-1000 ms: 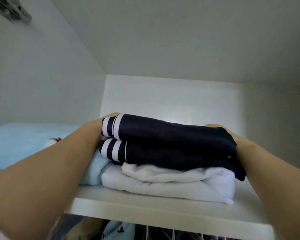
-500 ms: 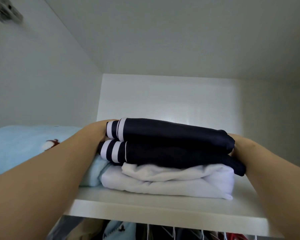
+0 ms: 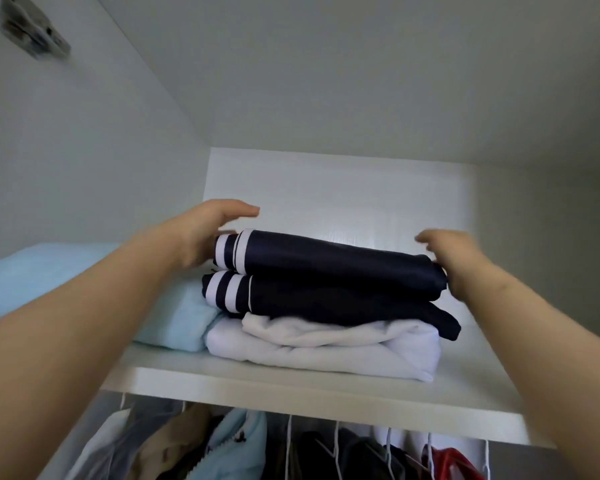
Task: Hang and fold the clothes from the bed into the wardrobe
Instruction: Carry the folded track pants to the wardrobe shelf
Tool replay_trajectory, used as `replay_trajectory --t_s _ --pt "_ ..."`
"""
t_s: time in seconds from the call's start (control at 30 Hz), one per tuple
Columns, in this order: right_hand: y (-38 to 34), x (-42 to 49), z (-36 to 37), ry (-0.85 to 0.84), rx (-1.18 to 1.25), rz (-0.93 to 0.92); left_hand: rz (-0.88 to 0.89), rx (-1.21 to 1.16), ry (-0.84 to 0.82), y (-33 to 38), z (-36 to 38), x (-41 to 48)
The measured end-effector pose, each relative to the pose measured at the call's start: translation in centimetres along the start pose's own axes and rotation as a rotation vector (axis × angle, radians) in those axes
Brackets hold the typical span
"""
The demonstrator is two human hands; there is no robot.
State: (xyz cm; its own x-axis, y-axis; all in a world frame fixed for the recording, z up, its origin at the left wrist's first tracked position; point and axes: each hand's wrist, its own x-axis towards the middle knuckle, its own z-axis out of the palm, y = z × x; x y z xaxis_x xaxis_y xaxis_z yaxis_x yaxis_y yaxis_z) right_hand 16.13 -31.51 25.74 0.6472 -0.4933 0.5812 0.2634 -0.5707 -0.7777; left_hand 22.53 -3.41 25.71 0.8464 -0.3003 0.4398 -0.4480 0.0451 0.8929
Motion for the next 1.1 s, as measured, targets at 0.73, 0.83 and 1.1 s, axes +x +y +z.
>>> replay_trajectory --t_s 0.73,0.83,1.1 --pt "-2.0 -4.8 5.2 -0.504 -0.759 -0.152 0.295 1.296 -0.017 -2.6 4.9 -0.2" --pt "-1.7 -5.7 5.4 -0.44 -0.849 -0.168 0.31 1.304 -0.014 -2.9 5.0 -0.4" --pt "-2.2 -11.2 4.7 -0.185 -0.853 -0.162 0.341 1.29 0.017 -2.9 4.7 -2.4"
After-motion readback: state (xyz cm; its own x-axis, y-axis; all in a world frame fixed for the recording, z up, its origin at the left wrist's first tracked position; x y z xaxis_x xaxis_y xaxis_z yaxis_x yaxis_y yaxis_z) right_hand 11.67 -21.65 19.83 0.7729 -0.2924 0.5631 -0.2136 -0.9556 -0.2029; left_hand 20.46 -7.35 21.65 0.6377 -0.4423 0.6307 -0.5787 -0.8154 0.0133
